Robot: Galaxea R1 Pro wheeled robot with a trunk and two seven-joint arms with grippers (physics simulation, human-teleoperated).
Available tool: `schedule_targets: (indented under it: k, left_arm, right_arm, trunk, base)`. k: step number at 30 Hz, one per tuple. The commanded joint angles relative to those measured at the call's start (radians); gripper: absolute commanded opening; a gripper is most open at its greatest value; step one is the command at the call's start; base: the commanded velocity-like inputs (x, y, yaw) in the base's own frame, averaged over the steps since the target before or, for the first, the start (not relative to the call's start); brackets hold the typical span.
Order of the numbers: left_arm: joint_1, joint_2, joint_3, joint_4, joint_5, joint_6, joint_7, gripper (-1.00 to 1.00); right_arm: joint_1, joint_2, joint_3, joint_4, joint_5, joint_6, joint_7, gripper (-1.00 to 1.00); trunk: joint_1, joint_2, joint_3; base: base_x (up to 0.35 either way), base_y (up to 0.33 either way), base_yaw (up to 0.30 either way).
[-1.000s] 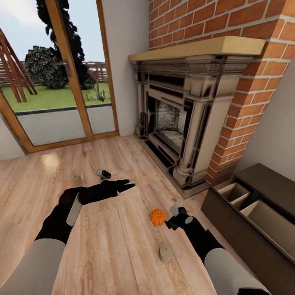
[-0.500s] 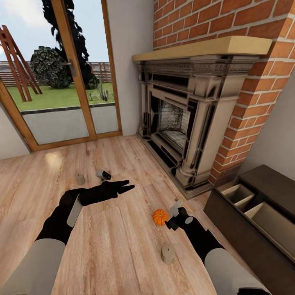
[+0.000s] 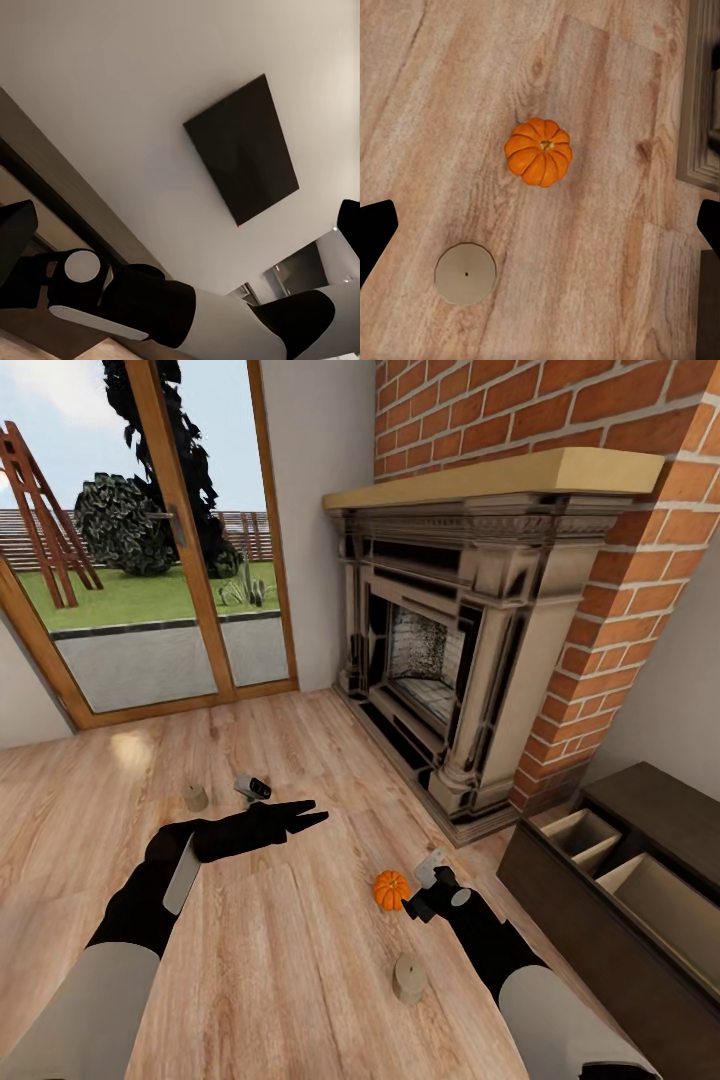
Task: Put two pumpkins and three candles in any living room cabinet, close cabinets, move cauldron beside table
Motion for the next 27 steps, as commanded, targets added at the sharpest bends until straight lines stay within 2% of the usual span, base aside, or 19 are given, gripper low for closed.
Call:
schedule_targets:
  k: [1,22,24,27]
  left_arm:
    - [0.0,0.0,0.0,0.0,0.0,0.0,0.0,1.0]
    - [0.0,0.0,0.0,0.0,0.001,0.0,-0.004,1.0]
    - [0.0,0.0,0.0,0.0,0.001,0.0,-0.004,1.0]
    - [0.0,0.0,0.0,-0.001,0.001,0.0,-0.004,1.0]
  right_arm:
    - [0.0,0.0,0.0,0.0,0.0,0.0,0.0,1.0]
    - [0.0,-0.001,-0.002,0.003,0.0,0.004,-0.004,1.0]
    - [0.0,-0.001,-0.003,0.012,0.0,0.014,-0.013,1.0]
    - [-0.003,-0.001,-0.011,0.023,0.0,0.073,-0.072,1.0]
  trunk:
    - [0.0,0.0,0.0]
    - [0.0,0.0,0.0]
    - [0.0,0.0,0.0]
    - [0.0,0.0,0.0]
  base:
    - [0.0,0.0,0.0]
    - [0.0,0.0,0.0]
    - [0.0,0.0,0.0]
    - [0.0,0.0,0.0]
